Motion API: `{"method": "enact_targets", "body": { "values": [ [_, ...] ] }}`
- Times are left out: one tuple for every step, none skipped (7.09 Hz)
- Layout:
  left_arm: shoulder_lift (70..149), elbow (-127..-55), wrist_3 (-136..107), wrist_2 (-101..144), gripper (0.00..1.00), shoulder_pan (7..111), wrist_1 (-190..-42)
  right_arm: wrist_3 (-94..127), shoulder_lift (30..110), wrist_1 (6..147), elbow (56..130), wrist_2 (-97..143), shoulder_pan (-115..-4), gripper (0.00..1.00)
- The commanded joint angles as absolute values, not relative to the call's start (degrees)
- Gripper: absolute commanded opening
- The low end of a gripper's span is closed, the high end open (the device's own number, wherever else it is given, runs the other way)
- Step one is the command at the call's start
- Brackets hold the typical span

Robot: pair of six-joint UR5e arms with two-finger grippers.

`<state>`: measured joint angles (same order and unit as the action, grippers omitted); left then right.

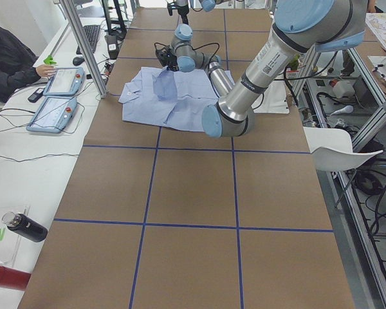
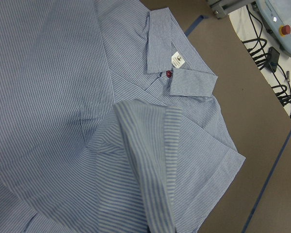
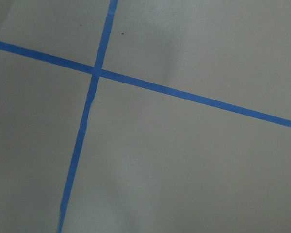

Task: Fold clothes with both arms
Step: 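Lay the sleeve across the shirt front with the left gripper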

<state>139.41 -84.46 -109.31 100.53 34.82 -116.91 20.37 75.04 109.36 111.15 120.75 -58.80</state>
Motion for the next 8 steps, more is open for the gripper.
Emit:
{"method": "enact_targets", "body": {
  "values": [
    [139.74,-83.50,-105.13,98.61,0.00,32.35,-119.26,20.39,75.06,108.99,111.18,120.85,-58.80,1.00],
    [139.57,-83.58,-101.64,98.53,0.00,30.52,-120.75,20.39,75.06,108.98,111.09,120.85,-58.80,1.00],
    [139.74,-83.58,-100.47,98.00,0.00,28.76,-121.28,20.39,75.06,108.98,111.09,120.76,-58.80,1.00],
    [139.22,-83.32,-99.50,95.47,0.00,26.04,-123.99,20.39,75.06,108.81,110.92,120.76,-58.80,1.00],
    [139.65,-80.97,-99.14,92.67,0.00,24.01,-125.06,20.48,74.97,108.11,110.57,120.76,-58.80,1.00],
    [139.22,-79.38,-96.27,91.85,0.00,23.91,-127.16,20.48,74.88,107.32,110.22,120.76,-58.71,1.00],
    [139.13,-78.32,-95.37,90.80,0.00,23.91,-127.79,20.57,74.80,106.97,109.95,120.85,-58.71,1.00],
    [139.04,-78.22,-95.36,90.18,0.00,23.91,-127.88,20.65,74.62,106.96,109.86,120.85,-58.71,1.00]
  ]
}}
